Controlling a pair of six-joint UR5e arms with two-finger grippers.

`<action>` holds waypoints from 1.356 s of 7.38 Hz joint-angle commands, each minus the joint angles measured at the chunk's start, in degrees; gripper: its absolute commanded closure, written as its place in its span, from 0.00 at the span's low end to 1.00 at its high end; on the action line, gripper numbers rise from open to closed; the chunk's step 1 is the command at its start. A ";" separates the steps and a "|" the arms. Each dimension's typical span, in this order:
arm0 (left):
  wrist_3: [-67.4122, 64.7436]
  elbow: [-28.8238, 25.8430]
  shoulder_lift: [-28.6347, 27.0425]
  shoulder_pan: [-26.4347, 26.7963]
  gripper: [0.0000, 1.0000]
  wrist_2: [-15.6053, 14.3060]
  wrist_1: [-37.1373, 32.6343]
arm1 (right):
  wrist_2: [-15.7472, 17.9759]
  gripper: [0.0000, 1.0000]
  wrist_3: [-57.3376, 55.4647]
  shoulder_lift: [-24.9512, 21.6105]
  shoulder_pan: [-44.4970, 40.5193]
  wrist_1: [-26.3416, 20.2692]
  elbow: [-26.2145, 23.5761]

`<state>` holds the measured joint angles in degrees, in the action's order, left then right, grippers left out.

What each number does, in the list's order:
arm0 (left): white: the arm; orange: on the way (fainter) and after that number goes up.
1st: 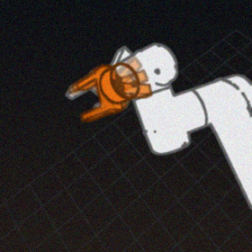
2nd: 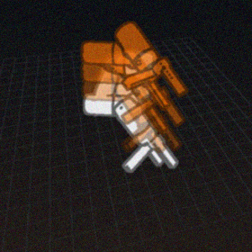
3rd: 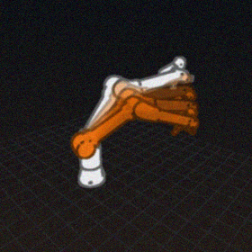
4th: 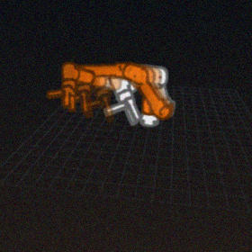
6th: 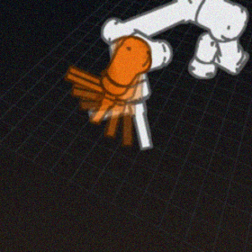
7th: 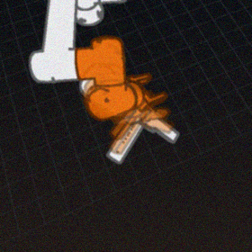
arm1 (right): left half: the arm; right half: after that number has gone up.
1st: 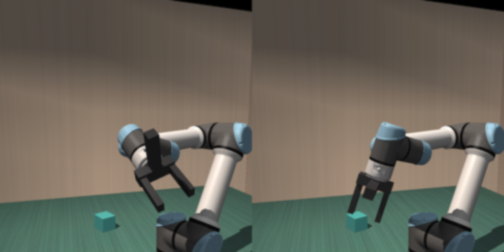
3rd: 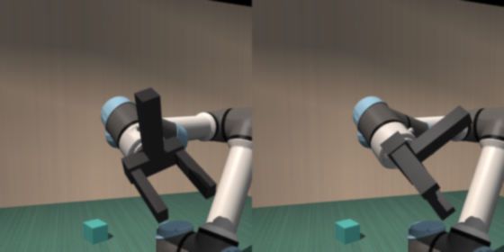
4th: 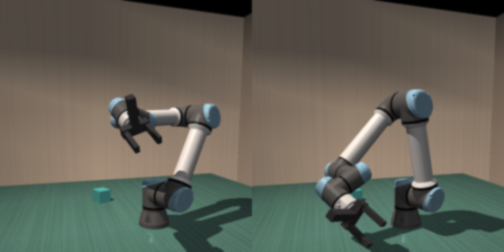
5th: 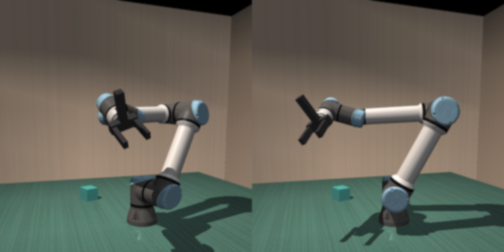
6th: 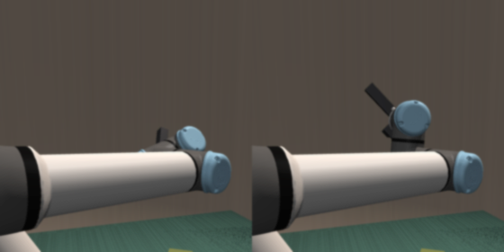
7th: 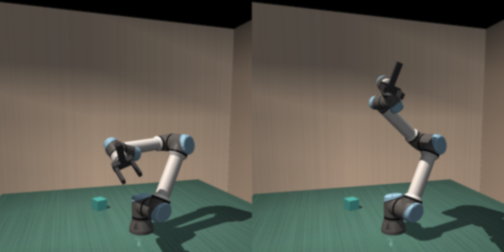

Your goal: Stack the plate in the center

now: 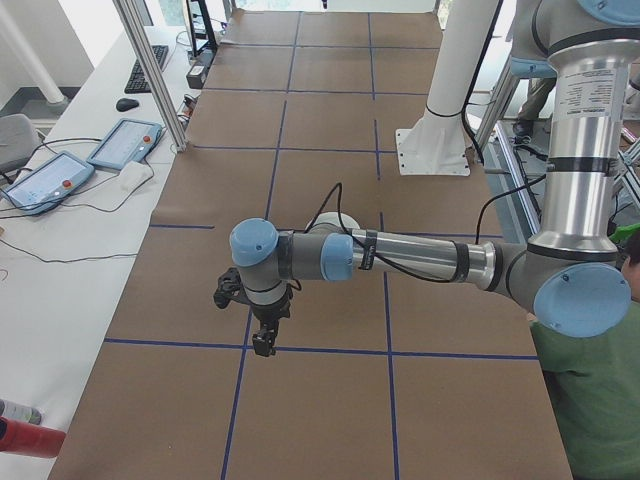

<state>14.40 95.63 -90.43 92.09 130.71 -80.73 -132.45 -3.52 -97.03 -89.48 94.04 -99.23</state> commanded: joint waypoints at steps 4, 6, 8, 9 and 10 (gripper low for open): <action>0.81 0.34 1.92 3.19 0.00 5.87 1.01 | 0.00 0.00 0.00 0.00 0.00 0.00 0.00; 0.81 0.70 1.92 3.19 0.00 5.87 0.92 | 0.00 0.00 0.00 0.00 0.00 0.00 0.00; 0.81 1.31 2.01 3.19 0.00 5.78 0.92 | 0.00 0.00 0.00 0.00 0.00 0.00 0.00; 0.81 1.31 2.01 3.19 0.00 5.78 1.01 | 0.00 0.00 0.00 0.00 0.00 0.00 0.00; 0.63 1.31 2.01 3.19 0.00 5.78 1.01 | 0.00 0.00 0.00 0.00 0.00 0.00 0.00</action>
